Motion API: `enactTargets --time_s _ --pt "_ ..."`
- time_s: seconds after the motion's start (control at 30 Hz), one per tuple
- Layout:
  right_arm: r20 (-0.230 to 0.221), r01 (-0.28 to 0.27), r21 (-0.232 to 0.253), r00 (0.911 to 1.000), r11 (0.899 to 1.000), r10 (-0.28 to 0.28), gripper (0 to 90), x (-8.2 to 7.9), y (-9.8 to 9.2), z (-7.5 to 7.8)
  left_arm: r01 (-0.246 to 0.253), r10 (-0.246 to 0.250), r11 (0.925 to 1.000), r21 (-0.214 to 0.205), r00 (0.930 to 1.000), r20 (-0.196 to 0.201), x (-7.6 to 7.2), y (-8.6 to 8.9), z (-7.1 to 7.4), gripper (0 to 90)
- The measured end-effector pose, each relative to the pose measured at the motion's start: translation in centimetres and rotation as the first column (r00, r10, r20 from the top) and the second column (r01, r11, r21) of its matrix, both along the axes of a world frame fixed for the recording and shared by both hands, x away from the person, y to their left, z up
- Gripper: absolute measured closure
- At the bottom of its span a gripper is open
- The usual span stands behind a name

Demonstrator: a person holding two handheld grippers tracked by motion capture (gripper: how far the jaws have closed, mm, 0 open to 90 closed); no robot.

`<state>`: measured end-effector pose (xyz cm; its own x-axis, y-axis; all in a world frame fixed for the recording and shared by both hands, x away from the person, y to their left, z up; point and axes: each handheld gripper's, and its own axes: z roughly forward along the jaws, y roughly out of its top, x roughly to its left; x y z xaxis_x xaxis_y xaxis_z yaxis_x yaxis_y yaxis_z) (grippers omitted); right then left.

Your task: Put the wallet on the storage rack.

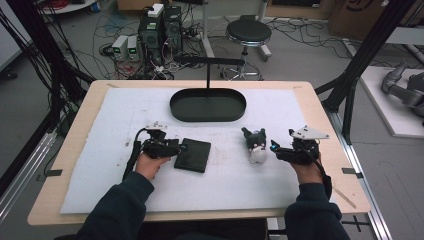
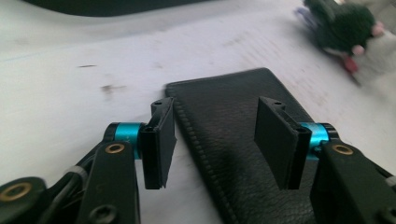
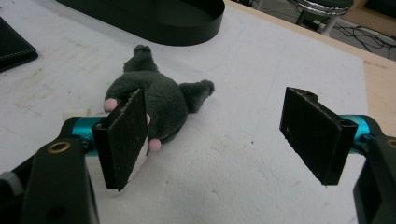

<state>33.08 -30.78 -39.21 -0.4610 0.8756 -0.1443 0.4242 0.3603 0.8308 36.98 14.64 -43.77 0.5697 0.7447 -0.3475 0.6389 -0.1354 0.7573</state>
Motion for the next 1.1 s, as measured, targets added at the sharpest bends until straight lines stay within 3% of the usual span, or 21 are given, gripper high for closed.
enactTargets --time_s 0.13,0.2,0.3,0.43,0.5,0.53,0.6,0.7,0.77,0.83,0.9,0.97,1.03,1.1 --pt "0.001 0.001 0.002 1.0 1.0 -0.001 23.7 0.0 0.1 0.0 0.022 -0.022 0.9997 0.008 0.9983 -0.054 -0.6 0.3 -0.6 46.7" --pt "0.003 -0.001 0.001 1.0 1.0 0.001 23.7 0.0 0.1 0.0 0.042 -0.042 0.9991 -0.007 0.9963 -0.075 -0.8 0.0 -1.1 47.4" --pt "0.002 0.0 -0.001 1.0 1.0 0.0 23.7 0.0 0.2 0.1 0.04 -0.041 0.9991 -0.013 0.9972 -0.063 -0.9 -0.1 -1.3 50.4" --pt "0.003 -0.002 0.001 1.0 1.0 0.002 23.7 0.0 0.2 0.1 0.029 -0.029 0.9995 -0.013 0.9987 -0.042 -1.0 -0.3 -1.5 64.0" --pt "0.005 -0.002 0.001 1.0 1.0 0.002 23.7 0.0 0.2 0.1 0.019 -0.02 0.9993 -0.031 0.9992 -0.035 -1.0 -0.2 -1.5 72.3" --pt "0.006 0.0 0.004 1.0 1.0 0.0 23.7 0.0 0.1 0.1 0.015 -0.017 0.9988 -0.046 0.9995 -0.026 -1.1 -0.1 -1.5 80.7" --pt "0.006 0.002 0.002 1.0 1.0 -0.002 23.8 0.0 0.0 0.1 0.042 -0.044 0.9961 -0.077 0.9987 -0.025 -1.1 -0.1 -1.4 89.8" --pt "0.003 0.008 0.007 1.0 1.0 -0.008 23.8 0.0 -0.1 0.1 0.066 -0.068 0.9932 -0.096 0.9975 -0.019 -1.3 -0.4 -1.3 89.7" --pt "0.003 0.007 0.006 1.0 1.0 -0.007 24.0 0.0 -0.1 0.1 0.019 -0.022 0.9965 -0.081 0.9988 -0.043 -1.1 -0.3 -1.5 89.0" --pt "0.004 0.005 0.006 1.0 1.0 -0.005 24.0 0.0 -0.1 0.1 -0.017 0.012 0.9969 -0.077 0.9982 -0.059 -1.0 -0.1 -1.6 70.7" --pt "0.004 0.007 0.007 1.0 1.0 -0.007 24.0 0.0 0.0 0.1 0.013 -0.021 0.9953 -0.096 0.9965 -0.082 -0.9 -0.2 -1.9 61.3" --pt "0.002 0.007 0.005 1.0 1.0 -0.007 24.0 0.1 -0.1 0.1 0.063 -0.07 0.9934 -0.096 0.9948 -0.074 -1.0 -0.7 -1.9 52.7" --pt "-0.001 0.005 0.002 1.0 1.0 -0.005 24.0 0.1 0.0 0.0 0.071 -0.073 0.9963 -0.048 0.9959 -0.053 -1.2 -1.2 -1.7 51.6" --pt "-0.002 0.005 0.001 1.0 1.0 -0.005 24.0 0.1 0.2 0.0 0.065 -0.064 0.9979 0.011 0.9977 -0.024 -1.4 -1.8 -1.5 59.1"
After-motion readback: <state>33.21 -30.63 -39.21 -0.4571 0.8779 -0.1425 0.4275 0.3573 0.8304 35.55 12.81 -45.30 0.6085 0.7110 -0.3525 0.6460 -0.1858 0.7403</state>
